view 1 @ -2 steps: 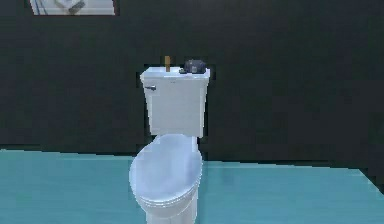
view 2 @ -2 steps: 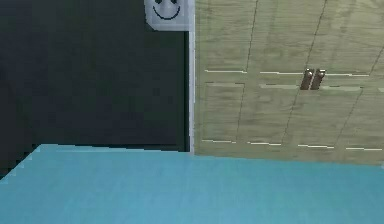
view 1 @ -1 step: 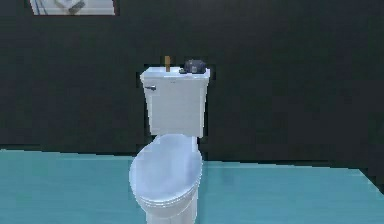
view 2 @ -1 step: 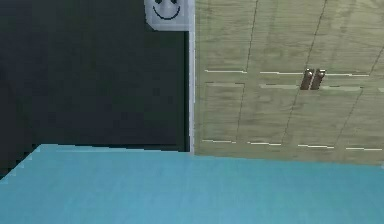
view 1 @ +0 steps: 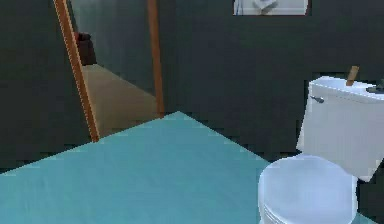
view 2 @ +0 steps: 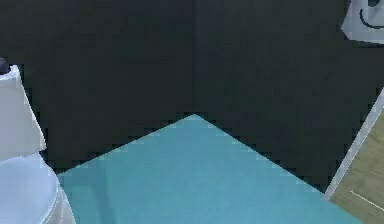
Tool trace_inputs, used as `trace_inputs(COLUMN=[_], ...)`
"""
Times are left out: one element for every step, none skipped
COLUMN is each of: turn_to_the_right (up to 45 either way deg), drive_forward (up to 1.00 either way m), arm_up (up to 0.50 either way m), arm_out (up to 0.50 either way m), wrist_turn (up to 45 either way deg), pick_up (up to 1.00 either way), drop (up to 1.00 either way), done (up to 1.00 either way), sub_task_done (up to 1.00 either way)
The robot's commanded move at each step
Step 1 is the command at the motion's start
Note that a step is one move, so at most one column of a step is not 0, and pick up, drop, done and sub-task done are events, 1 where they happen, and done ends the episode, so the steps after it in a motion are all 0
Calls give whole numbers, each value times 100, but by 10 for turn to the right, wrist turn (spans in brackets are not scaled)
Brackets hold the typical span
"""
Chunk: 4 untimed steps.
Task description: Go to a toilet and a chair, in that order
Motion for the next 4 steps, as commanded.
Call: trace_inputs(turn_to_the_right=[-240, 0, 90, 0], drive_forward=[0, 70, 0, 100], arm_up=[0, 0, 0, 0], arm_out=[0, 0, 0, 0], wrist_turn=[0, 0, 0, 0], pick_up=[0, 0, 0, 0], drop=[0, 0, 0, 0], done=[0, 0, 0, 0], sub_task_done=[0, 0, 0, 0])
